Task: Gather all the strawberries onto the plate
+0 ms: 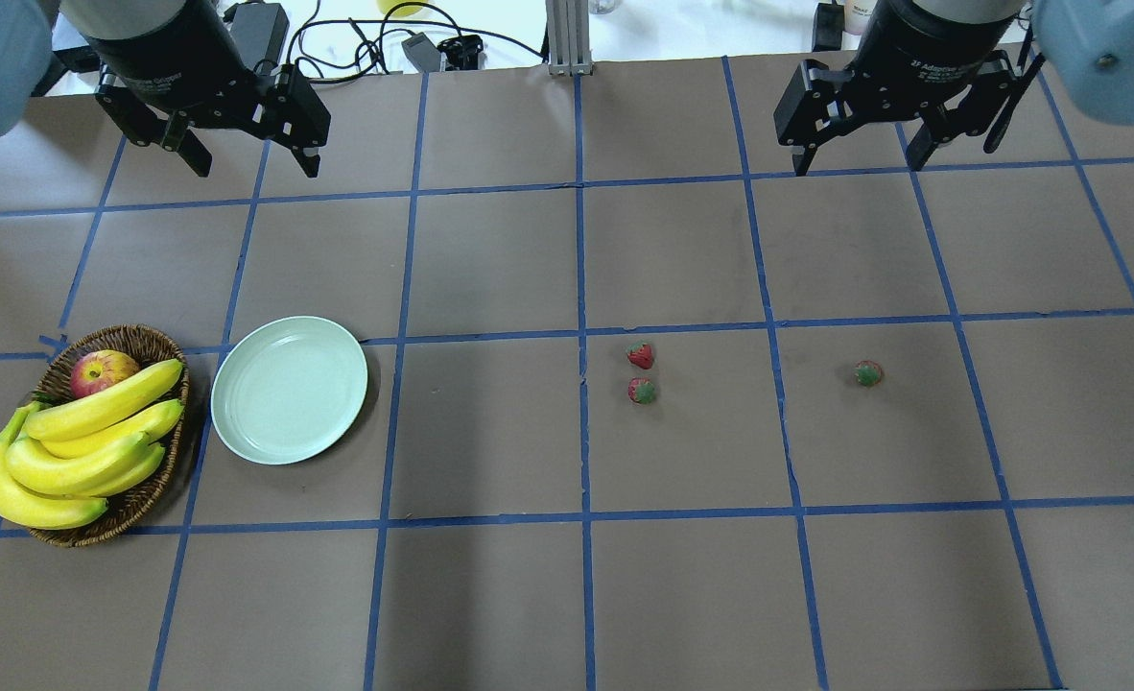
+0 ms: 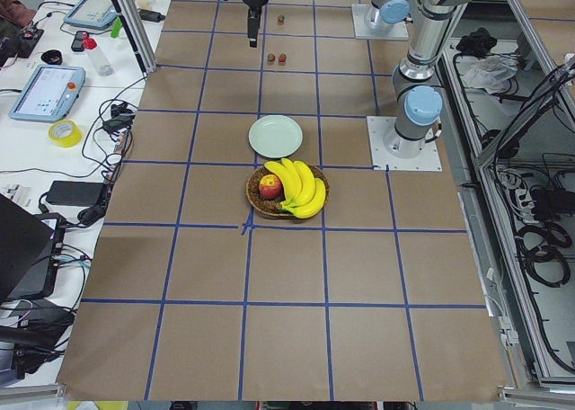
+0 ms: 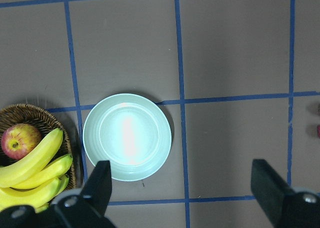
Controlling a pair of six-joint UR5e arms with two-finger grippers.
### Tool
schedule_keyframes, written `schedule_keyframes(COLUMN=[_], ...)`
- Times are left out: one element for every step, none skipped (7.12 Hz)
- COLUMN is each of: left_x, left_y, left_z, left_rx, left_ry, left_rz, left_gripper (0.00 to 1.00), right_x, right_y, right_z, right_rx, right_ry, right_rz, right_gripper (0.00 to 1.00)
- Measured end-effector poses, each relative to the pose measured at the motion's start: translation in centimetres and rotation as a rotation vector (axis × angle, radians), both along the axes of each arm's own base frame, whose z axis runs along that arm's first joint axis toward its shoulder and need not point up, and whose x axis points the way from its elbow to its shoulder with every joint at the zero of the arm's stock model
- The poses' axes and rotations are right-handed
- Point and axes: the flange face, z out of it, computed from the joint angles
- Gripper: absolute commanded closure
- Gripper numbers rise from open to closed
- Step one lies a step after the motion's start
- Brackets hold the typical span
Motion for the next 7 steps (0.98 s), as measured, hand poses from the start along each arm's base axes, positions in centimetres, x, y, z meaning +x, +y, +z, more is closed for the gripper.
schedule_keyframes(left_x=[-0.1,-0.2,-0.1,-0.1,0.0,0.1,0.0], left_y=[0.4,0.9,1.1,1.0,1.1,0.8,0.4], left_z=[0.7,1.7,1.9,1.9,1.9,1.6,1.0], left_rx=[-0.015,-0.033,-0.037,-0.036,-0.036,-0.031,-0.024], left_ry=[0.002,0.0,0.0,0.002,0.001,-0.001,0.001], left_rz=[-0.002,-0.005,-0.005,-0.005,-0.007,-0.008,-0.006], left_gripper=[0.0,0.0,0.0,0.0,0.0,0.0,0.0], right_x=[0.0,0.0,0.0,0.0,0.0,0.0,0.0], right_y=[0.0,0.0,0.0,0.0,0.0,0.1,0.1], right_z=[0.0,0.0,-0.1,-0.1,-0.2,-0.3,-0.3], right_rx=[0.0,0.001,0.002,0.003,0.006,0.009,0.01], right_ry=[0.0,0.0,0.001,0.001,0.002,0.002,0.001], right_rz=[0.0,0.0,0.0,0.0,0.0,0.0,0.0], right_gripper=[0.0,0.0,0.0,0.0,0.0,0.0,0.0])
